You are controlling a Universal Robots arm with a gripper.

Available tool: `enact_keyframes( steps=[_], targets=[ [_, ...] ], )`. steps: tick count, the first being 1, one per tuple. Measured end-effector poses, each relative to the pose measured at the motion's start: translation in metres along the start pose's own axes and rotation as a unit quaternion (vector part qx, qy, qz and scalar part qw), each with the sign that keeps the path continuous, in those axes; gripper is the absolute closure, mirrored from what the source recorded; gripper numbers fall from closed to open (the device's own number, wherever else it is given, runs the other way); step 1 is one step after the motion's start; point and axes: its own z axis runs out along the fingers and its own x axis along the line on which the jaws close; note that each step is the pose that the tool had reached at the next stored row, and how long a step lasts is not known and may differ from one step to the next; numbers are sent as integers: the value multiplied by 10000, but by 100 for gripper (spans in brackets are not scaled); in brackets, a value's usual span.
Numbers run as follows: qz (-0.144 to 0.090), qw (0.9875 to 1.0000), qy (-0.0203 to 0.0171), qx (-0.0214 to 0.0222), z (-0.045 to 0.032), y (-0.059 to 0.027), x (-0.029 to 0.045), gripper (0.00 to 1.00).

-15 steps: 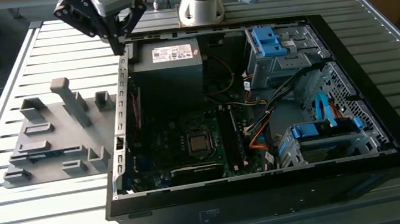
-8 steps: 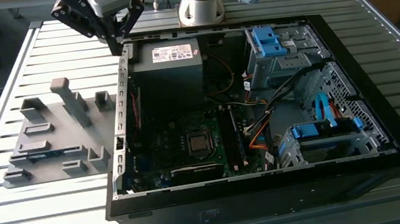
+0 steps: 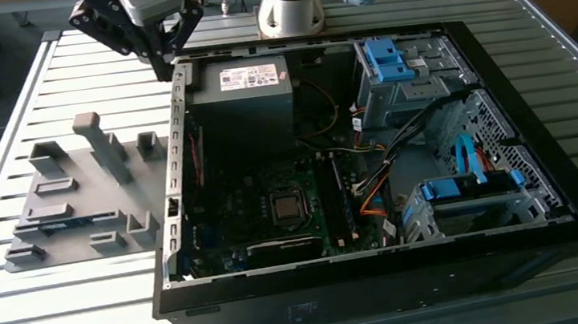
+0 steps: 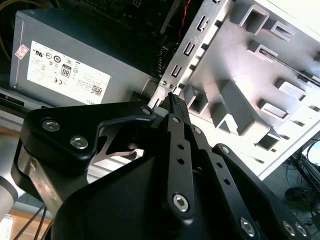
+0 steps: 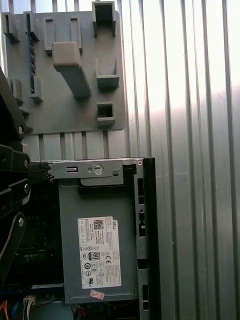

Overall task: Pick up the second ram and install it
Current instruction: 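Reach for the second ram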

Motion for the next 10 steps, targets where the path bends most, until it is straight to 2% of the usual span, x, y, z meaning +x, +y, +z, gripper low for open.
enact_keyframes(
  steps=[10],
  targets=[
    [0,10000,0,0,5,-5,63,89]
  ],
)
